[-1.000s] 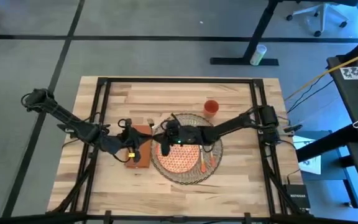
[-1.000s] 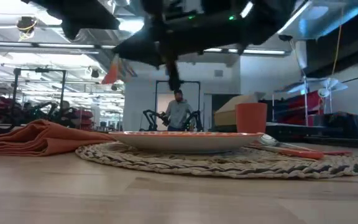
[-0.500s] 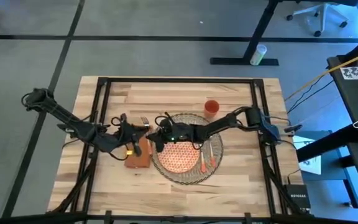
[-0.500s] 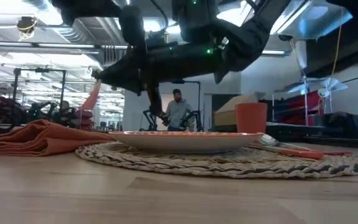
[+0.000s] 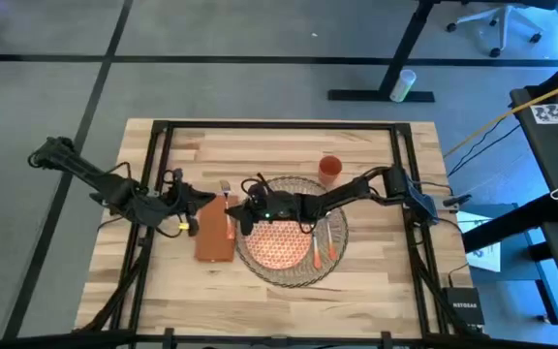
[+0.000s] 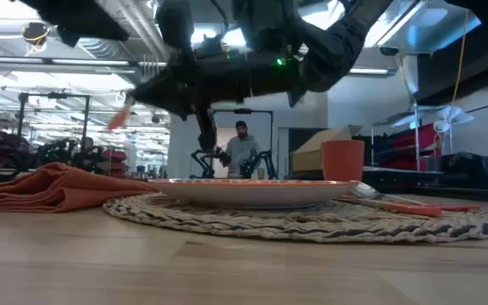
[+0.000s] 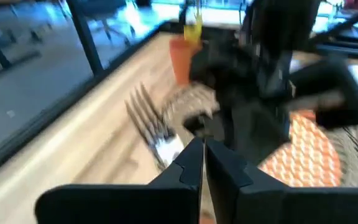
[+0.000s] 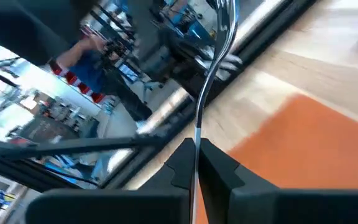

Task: Set table place
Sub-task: Put the fork on the orange table napkin

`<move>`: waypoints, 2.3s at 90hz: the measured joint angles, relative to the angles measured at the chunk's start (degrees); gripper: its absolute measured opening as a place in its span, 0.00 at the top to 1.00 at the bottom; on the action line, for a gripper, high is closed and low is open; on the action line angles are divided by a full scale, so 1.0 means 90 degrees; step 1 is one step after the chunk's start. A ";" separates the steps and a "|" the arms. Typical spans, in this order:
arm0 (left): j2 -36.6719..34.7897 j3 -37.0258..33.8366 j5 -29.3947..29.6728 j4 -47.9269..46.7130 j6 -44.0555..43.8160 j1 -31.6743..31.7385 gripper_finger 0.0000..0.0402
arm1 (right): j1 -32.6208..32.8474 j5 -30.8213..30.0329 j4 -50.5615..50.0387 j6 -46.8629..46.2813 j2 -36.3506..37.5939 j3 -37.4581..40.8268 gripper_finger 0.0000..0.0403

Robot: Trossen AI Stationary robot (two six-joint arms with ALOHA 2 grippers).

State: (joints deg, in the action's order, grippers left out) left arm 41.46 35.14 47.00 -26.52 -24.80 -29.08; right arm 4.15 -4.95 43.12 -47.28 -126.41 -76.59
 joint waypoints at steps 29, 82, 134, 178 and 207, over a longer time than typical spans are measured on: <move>-0.0178 -0.0040 -0.0335 -0.0631 -0.0239 -0.0116 1.00 | 0.0046 0.0554 0.0067 -0.0524 -0.1331 -0.1427 1.00; -0.1030 -0.0950 -0.0131 0.0048 -0.0483 -0.0605 1.00 | 0.0174 -0.0165 0.0012 -0.1281 -0.1819 -0.1536 1.00; -0.1033 -0.0950 -0.0128 0.0048 -0.0530 -0.0605 1.00 | 0.0250 -0.0408 -0.0374 -0.1532 -0.1784 -0.1544 0.87; -0.1033 -0.0950 -0.0128 0.0046 -0.0534 -0.0605 1.00 | 0.0243 -0.0461 -0.0280 -0.1346 -0.1805 -0.1533 0.76; -0.1033 -0.0950 -0.0128 0.0046 -0.0534 -0.0605 1.00 | 0.0231 -0.0453 -0.0275 -0.1030 -0.1815 -0.1531 0.76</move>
State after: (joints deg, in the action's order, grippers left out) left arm 32.16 26.59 45.84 -26.11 -29.61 -34.52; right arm 6.22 -9.03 40.64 -56.54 -142.74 -90.37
